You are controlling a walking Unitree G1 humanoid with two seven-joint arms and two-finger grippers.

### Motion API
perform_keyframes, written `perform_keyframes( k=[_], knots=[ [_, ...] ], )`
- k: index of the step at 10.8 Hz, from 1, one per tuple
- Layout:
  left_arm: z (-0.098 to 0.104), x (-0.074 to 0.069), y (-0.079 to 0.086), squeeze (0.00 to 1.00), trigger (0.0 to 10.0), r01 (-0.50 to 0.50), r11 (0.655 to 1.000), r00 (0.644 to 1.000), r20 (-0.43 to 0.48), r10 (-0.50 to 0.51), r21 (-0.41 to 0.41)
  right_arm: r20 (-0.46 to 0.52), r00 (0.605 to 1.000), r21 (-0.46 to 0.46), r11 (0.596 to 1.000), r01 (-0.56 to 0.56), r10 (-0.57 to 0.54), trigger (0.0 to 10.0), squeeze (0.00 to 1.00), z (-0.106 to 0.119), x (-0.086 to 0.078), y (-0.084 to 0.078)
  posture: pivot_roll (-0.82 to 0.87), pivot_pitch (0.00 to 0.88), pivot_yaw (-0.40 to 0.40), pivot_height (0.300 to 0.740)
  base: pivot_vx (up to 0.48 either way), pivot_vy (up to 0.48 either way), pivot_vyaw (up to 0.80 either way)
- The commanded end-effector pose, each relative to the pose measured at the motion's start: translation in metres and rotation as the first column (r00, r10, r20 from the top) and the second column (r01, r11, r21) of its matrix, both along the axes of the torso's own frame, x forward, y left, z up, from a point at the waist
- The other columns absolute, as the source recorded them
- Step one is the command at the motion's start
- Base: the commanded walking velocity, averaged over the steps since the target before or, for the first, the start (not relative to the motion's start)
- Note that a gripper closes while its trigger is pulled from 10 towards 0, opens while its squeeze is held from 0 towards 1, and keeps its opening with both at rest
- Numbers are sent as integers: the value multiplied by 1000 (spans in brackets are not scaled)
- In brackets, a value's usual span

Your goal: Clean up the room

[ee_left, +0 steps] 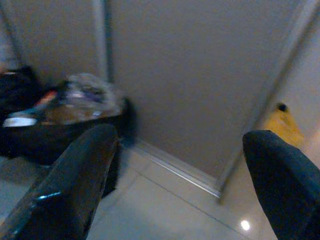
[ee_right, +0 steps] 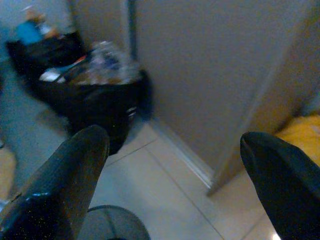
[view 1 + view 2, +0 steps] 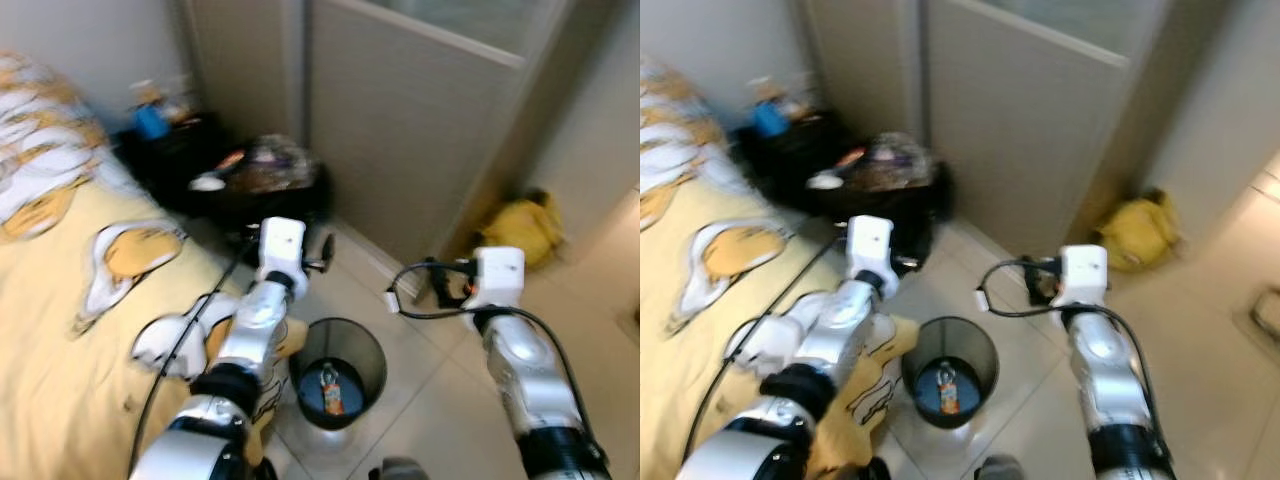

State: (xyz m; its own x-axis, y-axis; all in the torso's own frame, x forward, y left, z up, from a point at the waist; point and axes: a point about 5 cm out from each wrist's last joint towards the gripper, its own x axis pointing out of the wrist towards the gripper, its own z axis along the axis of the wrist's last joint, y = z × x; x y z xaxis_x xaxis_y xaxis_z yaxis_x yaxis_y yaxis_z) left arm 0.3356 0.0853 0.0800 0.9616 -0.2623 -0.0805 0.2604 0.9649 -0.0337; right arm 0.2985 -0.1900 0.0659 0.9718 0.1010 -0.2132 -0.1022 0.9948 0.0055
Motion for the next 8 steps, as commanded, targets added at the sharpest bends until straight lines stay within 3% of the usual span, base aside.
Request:
perform_keyframes(
  k=[1, 3, 6, 8],
  knots=[
    [0, -2, 2, 0, 10000, -5, 1000, 1000, 5, 5, -3, -2, 999, -5, 999, -35, 35, 10000, 0, -2, 4, 6, -79, 37, -44, 740, 0, 0, 0],
    [5, -2, 5, 0, 10000, 24, 999, 999, 27, -25, 25, -2, 993, 9, 993, -122, 122, 10000, 0, -2, 12, 24, -31, 45, -68, 740, 0, 0, 0],
    [14, -8, 8, 0, 10000, 8, 1000, 997, 73, -7, -5, 13, 992, 26, 992, -123, 122, 10000, 0, -3, 20, 32, -11, 45, -55, 740, 0, 0, 0],
    [16, -14, 8, 0, 10000, 24, 1000, 996, 92, -22, -19, 68, 995, 31, 997, -75, 72, 10000, 0, 0, 19, 34, -93, 33, 63, 740, 0, 0, 0]
  ],
)
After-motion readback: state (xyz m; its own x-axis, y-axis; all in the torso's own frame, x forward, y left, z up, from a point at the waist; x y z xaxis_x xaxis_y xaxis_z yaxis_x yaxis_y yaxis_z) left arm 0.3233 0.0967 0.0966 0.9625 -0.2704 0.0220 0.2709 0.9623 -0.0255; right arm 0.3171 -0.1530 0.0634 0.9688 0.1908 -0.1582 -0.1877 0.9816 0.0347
